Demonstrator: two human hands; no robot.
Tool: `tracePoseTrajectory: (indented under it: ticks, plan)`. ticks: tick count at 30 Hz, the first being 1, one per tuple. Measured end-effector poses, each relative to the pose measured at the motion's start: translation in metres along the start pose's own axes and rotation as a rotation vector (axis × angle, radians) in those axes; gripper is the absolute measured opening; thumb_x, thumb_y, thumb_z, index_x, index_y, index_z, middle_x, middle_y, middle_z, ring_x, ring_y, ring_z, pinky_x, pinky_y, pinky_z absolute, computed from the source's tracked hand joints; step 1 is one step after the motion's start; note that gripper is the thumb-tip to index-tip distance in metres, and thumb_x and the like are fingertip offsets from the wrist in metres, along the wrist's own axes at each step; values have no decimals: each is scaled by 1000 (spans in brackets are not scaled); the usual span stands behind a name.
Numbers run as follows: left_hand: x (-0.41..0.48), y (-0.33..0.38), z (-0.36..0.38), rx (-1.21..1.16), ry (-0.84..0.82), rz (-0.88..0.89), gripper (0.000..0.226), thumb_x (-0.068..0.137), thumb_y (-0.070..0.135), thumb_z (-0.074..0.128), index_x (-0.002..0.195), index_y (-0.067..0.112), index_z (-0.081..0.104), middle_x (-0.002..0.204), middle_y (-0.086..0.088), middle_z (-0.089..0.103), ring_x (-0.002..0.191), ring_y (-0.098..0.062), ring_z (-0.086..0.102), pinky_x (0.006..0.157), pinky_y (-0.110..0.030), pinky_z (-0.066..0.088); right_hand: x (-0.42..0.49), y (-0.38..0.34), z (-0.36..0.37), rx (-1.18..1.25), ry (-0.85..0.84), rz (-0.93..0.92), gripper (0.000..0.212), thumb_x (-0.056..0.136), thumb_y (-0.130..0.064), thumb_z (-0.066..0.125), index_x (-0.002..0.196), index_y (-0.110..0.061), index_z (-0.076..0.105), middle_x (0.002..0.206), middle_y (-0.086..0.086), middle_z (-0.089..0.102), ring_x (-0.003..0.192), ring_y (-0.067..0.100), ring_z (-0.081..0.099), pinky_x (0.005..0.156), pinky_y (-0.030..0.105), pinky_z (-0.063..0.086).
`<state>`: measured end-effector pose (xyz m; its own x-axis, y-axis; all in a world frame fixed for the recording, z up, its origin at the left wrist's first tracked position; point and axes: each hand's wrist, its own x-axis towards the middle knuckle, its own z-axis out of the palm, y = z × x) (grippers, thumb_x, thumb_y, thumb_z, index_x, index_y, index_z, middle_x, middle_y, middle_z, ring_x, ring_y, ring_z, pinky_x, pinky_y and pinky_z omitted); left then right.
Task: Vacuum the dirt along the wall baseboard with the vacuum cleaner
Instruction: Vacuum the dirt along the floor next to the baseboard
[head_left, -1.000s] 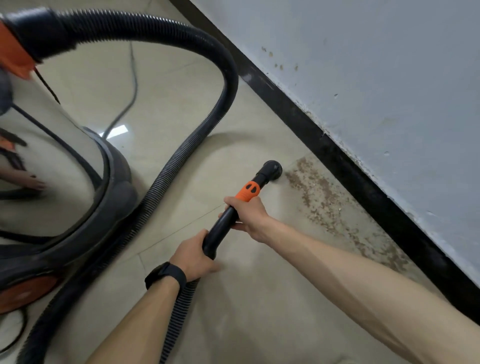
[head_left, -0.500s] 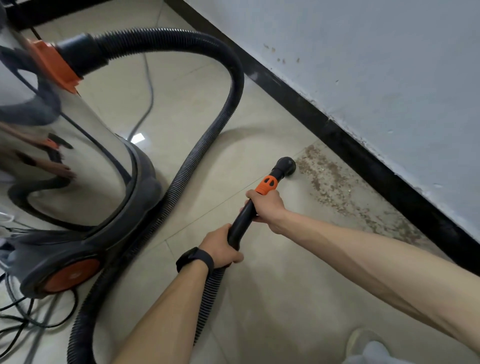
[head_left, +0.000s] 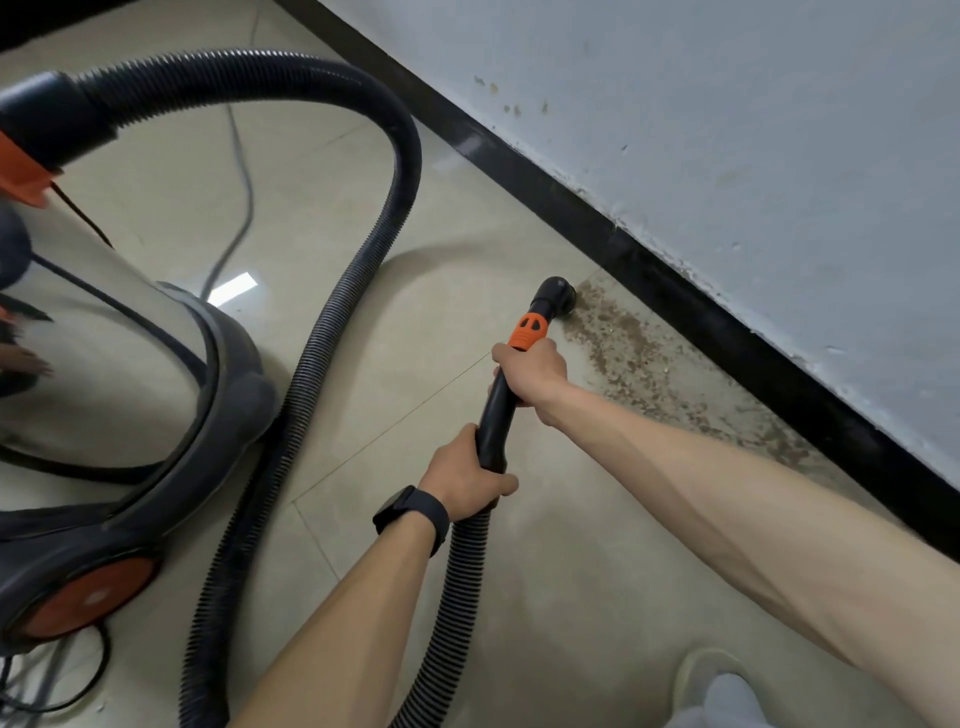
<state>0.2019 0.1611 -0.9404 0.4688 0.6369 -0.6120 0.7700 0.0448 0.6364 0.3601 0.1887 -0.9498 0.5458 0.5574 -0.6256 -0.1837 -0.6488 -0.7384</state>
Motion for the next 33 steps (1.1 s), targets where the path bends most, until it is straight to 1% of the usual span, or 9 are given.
tracePoseTrajectory:
  ticks: [4, 7, 12, 16, 19, 24, 28, 30, 33]
  plan:
    - [12, 12, 4, -34, -8, 25, 38, 71, 20, 76, 98, 18, 50, 92, -6, 68, 74, -21, 72, 69, -37, 61, 13, -10, -12, -11, 1, 14, 48, 90, -27, 67, 128, -3, 48, 112, 17, 70, 92, 36, 74, 76, 49, 65]
    - [21, 22, 7, -57, -16, 32, 37, 72, 20, 75, 99, 18, 50, 92, -6, 69, 70, -17, 72, 57, -26, 57, 24, -15, -19, -43, 16, 12, 47, 88, -27, 67, 125, -1, 53, 112, 17, 70, 92, 35, 74, 72, 44, 65]
    - [34, 32, 15, -123, -51, 21, 37, 71, 17, 75, 98, 16, 49, 87, -3, 66, 48, 1, 62, 41, -12, 43, 40, -18, -23, -213, 87, -37, 50, 88, -34, 64, 123, 0, 54, 102, 11, 68, 80, 26, 68, 63, 37, 60]
    - [44, 34, 18, -175, -81, -7, 38, 68, 15, 76, 98, 15, 52, 85, -3, 67, 61, -11, 68, 55, -23, 55, 50, -18, -21, -319, 149, -60, 47, 87, -36, 63, 119, -4, 53, 97, 7, 66, 70, 20, 62, 52, 30, 46]
    - [53, 39, 19, -188, -96, 0, 39, 67, 15, 76, 99, 14, 53, 86, -3, 68, 71, -18, 69, 65, -31, 59, 57, -22, -26, -358, 202, -59, 42, 87, -37, 63, 110, -8, 43, 86, 1, 56, 64, 16, 54, 48, 28, 37]
    - [60, 41, 25, -171, -108, -8, 39, 66, 17, 77, 98, 16, 54, 90, -5, 69, 83, -24, 71, 72, -36, 60, 66, -17, -30, -408, 218, -49, 46, 89, -38, 63, 115, -9, 39, 86, 1, 50, 65, 16, 49, 52, 30, 37]
    - [60, 34, 22, -208, -59, -13, 39, 64, 19, 75, 96, 15, 55, 85, -4, 70, 70, -19, 71, 66, -34, 60, 70, -16, -27, -330, 174, -51, 59, 91, -36, 64, 130, -1, 38, 103, 7, 58, 80, 24, 60, 65, 37, 54]
    - [59, 32, 18, -216, -28, -9, 39, 63, 20, 75, 96, 16, 54, 83, -3, 69, 62, -16, 70, 59, -29, 57, 71, -22, -23, -257, 129, -59, 59, 91, -33, 65, 133, -1, 37, 102, 7, 58, 79, 21, 61, 64, 38, 57]
    - [56, 29, 13, -216, 0, -10, 41, 62, 23, 74, 96, 17, 52, 84, -4, 70, 64, -17, 71, 59, -30, 57, 65, -29, -14, -197, 51, -73, 60, 92, -32, 65, 134, -3, 35, 105, 8, 57, 85, 24, 63, 61, 37, 57]
